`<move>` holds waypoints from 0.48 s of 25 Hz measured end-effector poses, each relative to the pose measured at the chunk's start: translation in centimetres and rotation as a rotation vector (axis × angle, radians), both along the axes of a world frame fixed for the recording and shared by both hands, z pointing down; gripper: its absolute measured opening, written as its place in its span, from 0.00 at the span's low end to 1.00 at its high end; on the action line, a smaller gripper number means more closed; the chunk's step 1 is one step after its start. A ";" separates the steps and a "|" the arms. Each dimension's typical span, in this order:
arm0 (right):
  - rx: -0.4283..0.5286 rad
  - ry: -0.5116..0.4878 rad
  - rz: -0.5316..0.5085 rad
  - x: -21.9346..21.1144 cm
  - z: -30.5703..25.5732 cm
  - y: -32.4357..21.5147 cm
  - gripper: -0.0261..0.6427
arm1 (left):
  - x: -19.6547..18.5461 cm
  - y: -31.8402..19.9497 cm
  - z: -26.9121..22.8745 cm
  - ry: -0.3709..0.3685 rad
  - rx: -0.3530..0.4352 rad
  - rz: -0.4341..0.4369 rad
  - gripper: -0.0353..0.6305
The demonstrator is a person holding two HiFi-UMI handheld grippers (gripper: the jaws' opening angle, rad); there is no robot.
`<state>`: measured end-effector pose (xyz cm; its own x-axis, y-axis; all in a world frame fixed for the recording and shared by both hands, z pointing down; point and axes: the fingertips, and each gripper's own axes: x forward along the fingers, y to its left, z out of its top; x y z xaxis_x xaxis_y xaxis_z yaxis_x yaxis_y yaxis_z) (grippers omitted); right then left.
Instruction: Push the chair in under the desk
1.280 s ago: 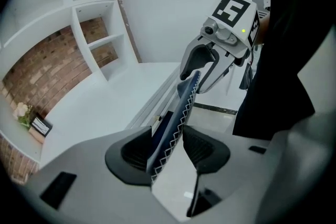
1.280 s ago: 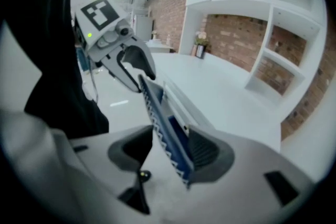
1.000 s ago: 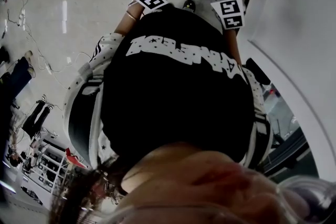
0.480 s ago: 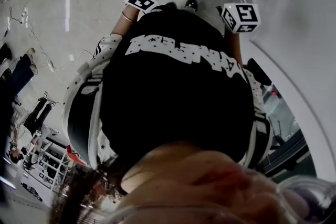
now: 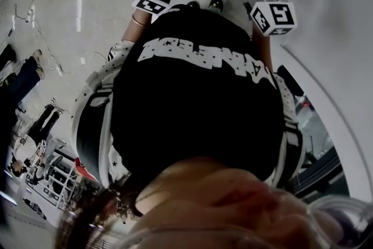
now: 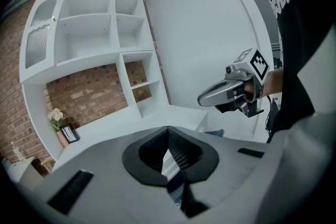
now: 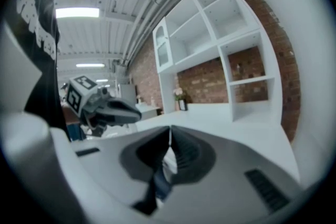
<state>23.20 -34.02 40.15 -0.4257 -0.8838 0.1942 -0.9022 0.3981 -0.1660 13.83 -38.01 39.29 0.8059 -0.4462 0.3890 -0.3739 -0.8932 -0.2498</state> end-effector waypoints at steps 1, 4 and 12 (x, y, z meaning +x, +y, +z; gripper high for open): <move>0.002 0.002 -0.003 -0.1 0.0 0.0 0.08 | -0.1 0.0 0.0 -0.001 0.002 -0.002 0.11; 0.007 0.018 -0.018 -0.3 0.1 -0.1 0.08 | -0.4 -0.1 0.1 0.003 0.002 -0.007 0.11; 0.014 0.006 -0.012 -0.6 -0.1 0.3 0.08 | -0.6 0.3 0.0 0.011 0.008 -0.012 0.11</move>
<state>22.64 -33.73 40.03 -0.4347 -0.8815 0.1845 -0.8986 0.4107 -0.1546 13.26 -37.76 39.25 0.8049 -0.4589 0.3763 -0.3874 -0.8866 -0.2527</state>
